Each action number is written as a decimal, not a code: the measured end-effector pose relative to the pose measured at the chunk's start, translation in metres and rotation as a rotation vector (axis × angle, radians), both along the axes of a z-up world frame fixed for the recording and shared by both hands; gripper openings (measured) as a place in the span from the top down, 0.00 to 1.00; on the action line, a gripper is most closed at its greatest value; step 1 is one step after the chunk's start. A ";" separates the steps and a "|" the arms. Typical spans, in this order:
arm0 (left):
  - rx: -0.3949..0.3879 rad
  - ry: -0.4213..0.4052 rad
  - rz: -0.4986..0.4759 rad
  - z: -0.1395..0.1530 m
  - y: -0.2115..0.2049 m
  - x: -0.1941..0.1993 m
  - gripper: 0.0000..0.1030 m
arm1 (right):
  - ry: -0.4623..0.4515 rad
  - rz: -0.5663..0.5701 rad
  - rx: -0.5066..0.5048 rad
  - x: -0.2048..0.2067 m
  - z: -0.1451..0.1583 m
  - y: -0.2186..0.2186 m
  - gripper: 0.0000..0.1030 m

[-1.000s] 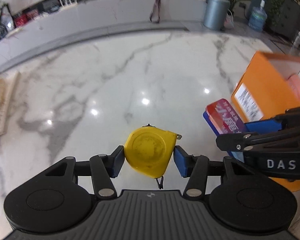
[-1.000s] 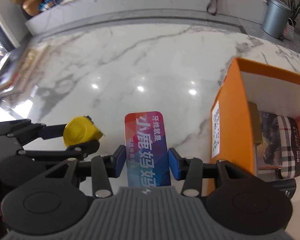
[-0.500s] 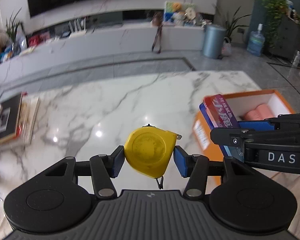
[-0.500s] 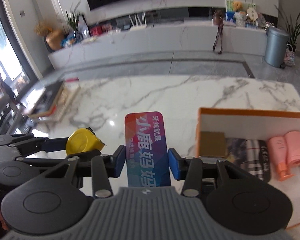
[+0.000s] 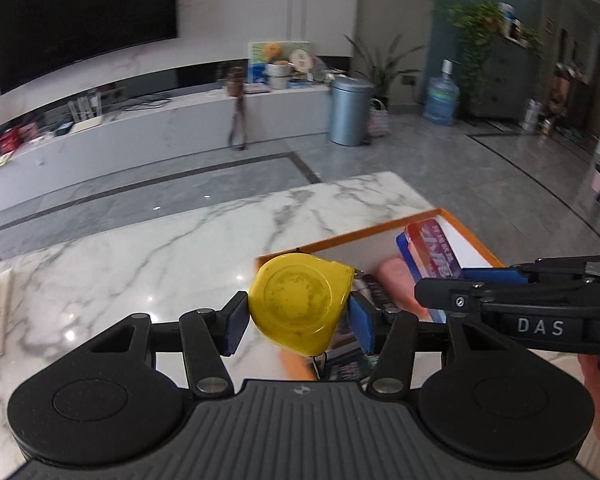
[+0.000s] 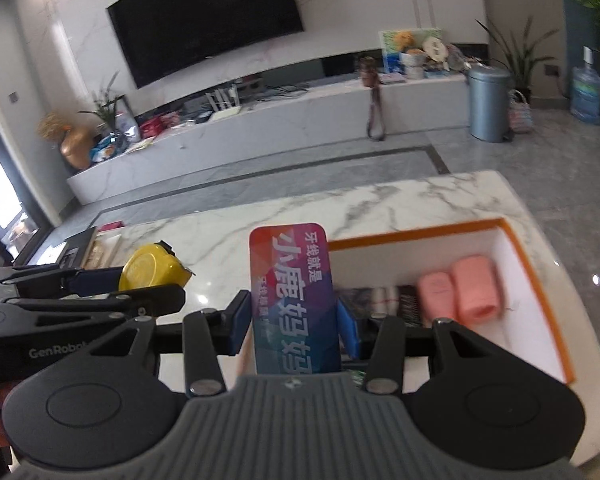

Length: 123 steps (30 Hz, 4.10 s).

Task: Organize rigid objects
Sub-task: 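Lower the tape measure into the box with the left tool while the right lowers the tin, then open both tools and withdraw them upward from the box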

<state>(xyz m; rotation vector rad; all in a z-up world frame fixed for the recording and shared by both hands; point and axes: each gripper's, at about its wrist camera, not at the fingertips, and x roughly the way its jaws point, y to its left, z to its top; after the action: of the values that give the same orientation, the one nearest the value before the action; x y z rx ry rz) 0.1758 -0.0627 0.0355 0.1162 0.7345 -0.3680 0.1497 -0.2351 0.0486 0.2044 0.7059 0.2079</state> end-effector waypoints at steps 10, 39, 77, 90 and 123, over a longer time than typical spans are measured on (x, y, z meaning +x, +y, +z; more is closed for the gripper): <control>0.035 0.080 -0.111 -0.045 -0.054 0.033 0.41 | 0.185 -0.069 -0.046 0.035 -0.046 -0.059 0.54; 0.027 0.223 -0.167 -0.106 -0.064 0.067 0.41 | 0.813 0.035 -0.168 0.137 -0.175 -0.058 0.54; -0.051 0.582 -0.115 -0.153 -0.182 0.092 0.41 | 0.215 -0.243 -0.119 0.073 -0.076 -0.138 0.78; -0.050 0.656 -0.105 -0.162 -0.190 0.097 0.41 | 0.220 -0.272 -0.082 0.074 -0.081 -0.151 0.80; -0.105 -0.084 0.070 0.009 -0.087 0.000 0.30 | 0.027 -0.144 -0.099 -0.001 -0.008 -0.098 0.45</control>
<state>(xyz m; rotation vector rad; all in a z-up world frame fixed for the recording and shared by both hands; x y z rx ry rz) 0.1762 -0.1502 0.0449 0.0070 0.6333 -0.3323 0.1490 -0.3335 0.0409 0.1630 0.7237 0.0330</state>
